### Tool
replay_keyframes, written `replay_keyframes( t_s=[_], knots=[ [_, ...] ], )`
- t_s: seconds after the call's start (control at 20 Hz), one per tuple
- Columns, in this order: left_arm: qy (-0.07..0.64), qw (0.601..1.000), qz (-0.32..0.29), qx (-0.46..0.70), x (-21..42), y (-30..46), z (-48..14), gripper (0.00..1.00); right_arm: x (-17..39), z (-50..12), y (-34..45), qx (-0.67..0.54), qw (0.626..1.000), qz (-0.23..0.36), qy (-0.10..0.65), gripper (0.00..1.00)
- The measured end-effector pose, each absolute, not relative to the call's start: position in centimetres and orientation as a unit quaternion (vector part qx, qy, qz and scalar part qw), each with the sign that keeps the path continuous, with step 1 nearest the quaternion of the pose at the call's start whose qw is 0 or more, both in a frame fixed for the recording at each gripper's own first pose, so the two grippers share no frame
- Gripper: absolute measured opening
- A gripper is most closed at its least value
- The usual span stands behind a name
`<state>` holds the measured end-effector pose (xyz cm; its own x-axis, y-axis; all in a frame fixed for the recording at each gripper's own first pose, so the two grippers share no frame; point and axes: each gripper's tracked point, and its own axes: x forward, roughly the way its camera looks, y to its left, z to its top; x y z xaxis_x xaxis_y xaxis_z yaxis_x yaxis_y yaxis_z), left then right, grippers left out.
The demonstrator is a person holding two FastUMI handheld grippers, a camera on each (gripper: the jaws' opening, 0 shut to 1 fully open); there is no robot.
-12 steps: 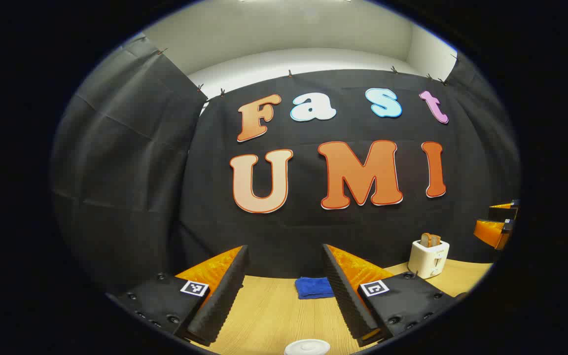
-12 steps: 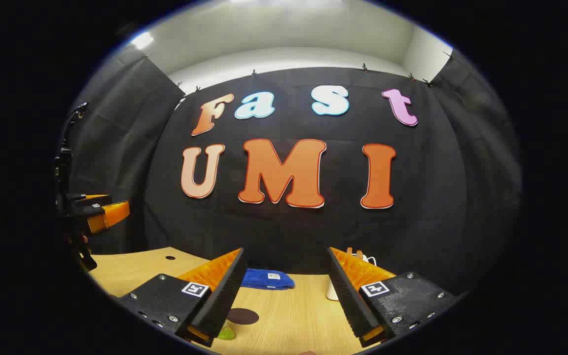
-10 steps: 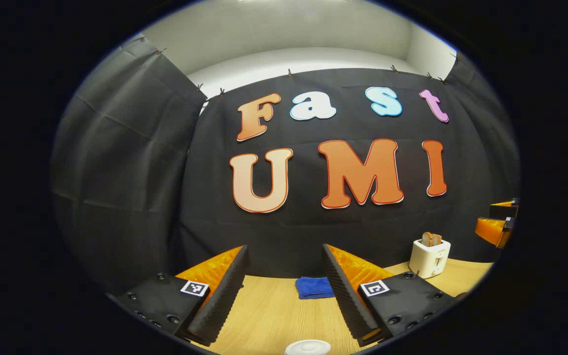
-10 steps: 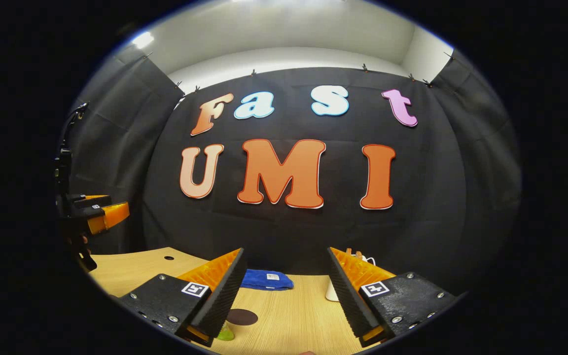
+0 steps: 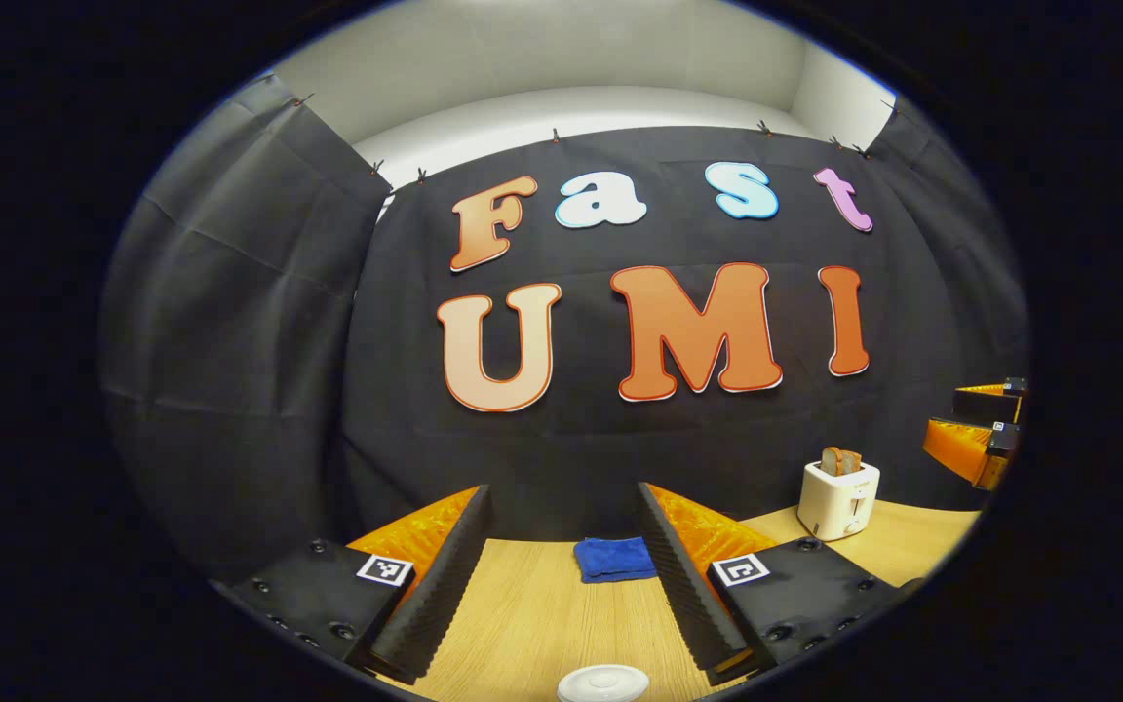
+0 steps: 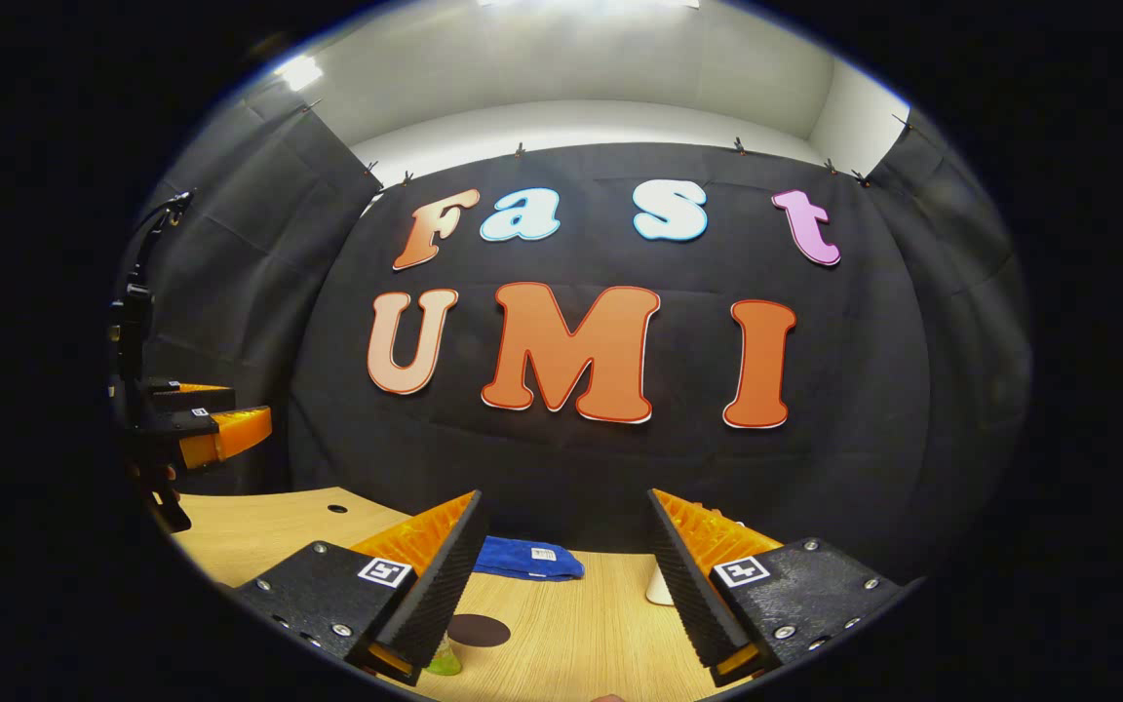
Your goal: Open the teacup lid with one hand, grasp the water bottle and pour water into the teacup with the other hand; after pouring, place the water bottle on the coaster and then close the teacup lid.
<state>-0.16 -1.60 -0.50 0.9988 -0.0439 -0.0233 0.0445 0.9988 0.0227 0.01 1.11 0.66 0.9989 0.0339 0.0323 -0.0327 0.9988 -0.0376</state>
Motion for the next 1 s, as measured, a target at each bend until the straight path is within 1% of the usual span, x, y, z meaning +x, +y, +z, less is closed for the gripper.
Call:
replay_keyframes(
  t_s=[0.3,0.4,0.55,0.65,0.8,0.95,1.0],
  knots=[
    [-0.004,1.0,-0.017,0.002,-0.2,-1.6,1.2,0.95,-0.2,1.7,1.3,-0.018,0.999,0.024,-0.029,0.97],
    [0.001,1.0,-0.022,0.001,-0.4,-1.7,0.6,0.95,-0.4,1.3,1.6,-0.014,0.999,0.029,-0.031,0.97],
    [0.019,0.999,-0.045,-0.012,-0.8,-2.8,-1.8,0.96,-0.5,-0.8,2.2,-0.011,0.999,0.037,-0.016,0.97],
    [0.03,0.998,-0.062,-0.001,-0.9,-3.2,-3.8,0.96,-0.5,-2.1,2.5,-0.007,0.999,0.039,-0.004,0.98],
    [0.054,0.993,-0.107,0.012,-1.4,-4.9,-6.8,0.96,-0.7,-4.3,3.9,0.02,0.997,0.065,0.018,0.97],
    [0.079,0.99,-0.118,0.019,-1.8,-5.2,-9.7,0.96,-0.6,-5.8,4.6,0.032,0.996,0.08,0.037,0.97],
    [0.086,0.989,-0.12,0.019,-1.8,-5.2,-10.4,0.93,-0.7,-6.2,4.7,0.029,0.995,0.082,0.04,0.97]
  ],
)
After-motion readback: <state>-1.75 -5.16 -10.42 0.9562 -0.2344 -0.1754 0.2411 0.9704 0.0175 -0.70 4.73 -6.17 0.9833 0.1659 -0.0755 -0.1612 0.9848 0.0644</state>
